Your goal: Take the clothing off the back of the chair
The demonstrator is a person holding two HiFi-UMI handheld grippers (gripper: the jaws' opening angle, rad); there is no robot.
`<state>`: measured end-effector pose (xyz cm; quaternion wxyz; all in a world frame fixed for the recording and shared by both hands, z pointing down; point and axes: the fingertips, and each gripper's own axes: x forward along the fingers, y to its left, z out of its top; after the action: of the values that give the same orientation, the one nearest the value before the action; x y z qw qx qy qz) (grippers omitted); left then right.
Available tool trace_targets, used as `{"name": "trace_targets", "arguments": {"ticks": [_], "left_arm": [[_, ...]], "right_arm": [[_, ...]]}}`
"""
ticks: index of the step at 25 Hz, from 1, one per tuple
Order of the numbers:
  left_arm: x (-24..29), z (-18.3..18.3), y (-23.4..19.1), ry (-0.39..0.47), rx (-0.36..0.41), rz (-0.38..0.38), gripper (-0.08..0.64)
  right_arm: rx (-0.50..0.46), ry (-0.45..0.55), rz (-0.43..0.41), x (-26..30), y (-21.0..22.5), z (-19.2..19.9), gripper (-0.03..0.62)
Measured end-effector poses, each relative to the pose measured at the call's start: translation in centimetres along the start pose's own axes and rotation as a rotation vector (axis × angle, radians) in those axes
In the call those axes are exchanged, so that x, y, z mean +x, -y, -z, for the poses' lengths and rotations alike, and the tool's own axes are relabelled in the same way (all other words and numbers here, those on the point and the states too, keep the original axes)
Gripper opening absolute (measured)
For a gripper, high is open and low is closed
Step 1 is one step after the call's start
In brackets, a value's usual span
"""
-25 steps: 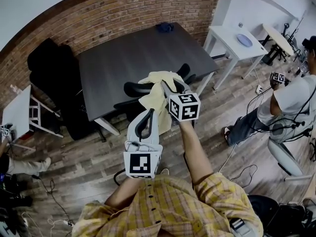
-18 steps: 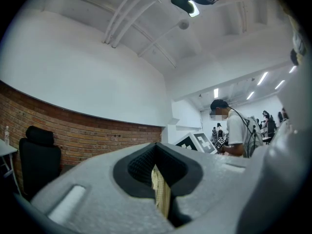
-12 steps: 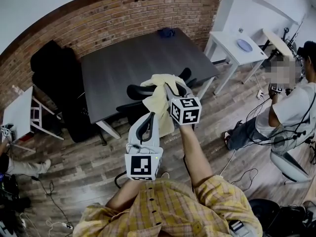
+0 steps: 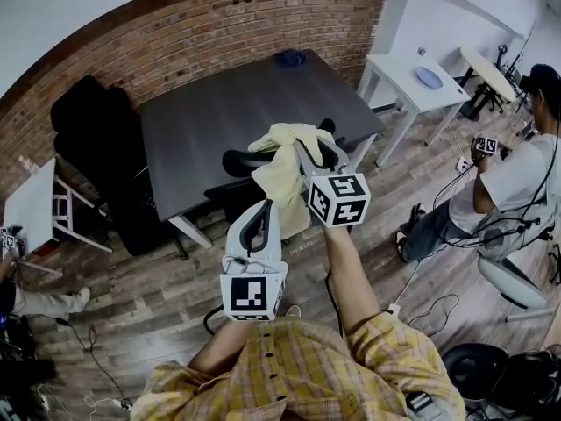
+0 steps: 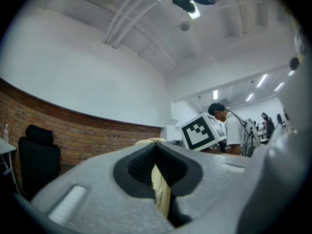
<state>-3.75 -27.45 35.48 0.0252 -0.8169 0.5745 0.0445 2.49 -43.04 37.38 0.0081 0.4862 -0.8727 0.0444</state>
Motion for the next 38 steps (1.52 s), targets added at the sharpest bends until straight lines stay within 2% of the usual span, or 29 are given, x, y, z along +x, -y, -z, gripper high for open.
{"name": "trace_targets", "arguments": {"ticks": [11,23,38], "left_arm": [[-1.0,-0.1,0.5,-0.001,-0.003,0.032,0.000],[-2.2,-1.5,2.5,0.035,-0.013,0.072,0.000],[-4.8,-2.4,4.9,0.047,-0.016,0.112,0.000]], "right_arm": [[-0.003,0.079,0.036,-3.5,-0.7,-2.5,0.123],[-0.067,0.190,0.058,-9.5,-2.6,-6.8,0.123],[-0.067,0.220,0.100,-16.1,-4.7,-6.5,0.124]]}}
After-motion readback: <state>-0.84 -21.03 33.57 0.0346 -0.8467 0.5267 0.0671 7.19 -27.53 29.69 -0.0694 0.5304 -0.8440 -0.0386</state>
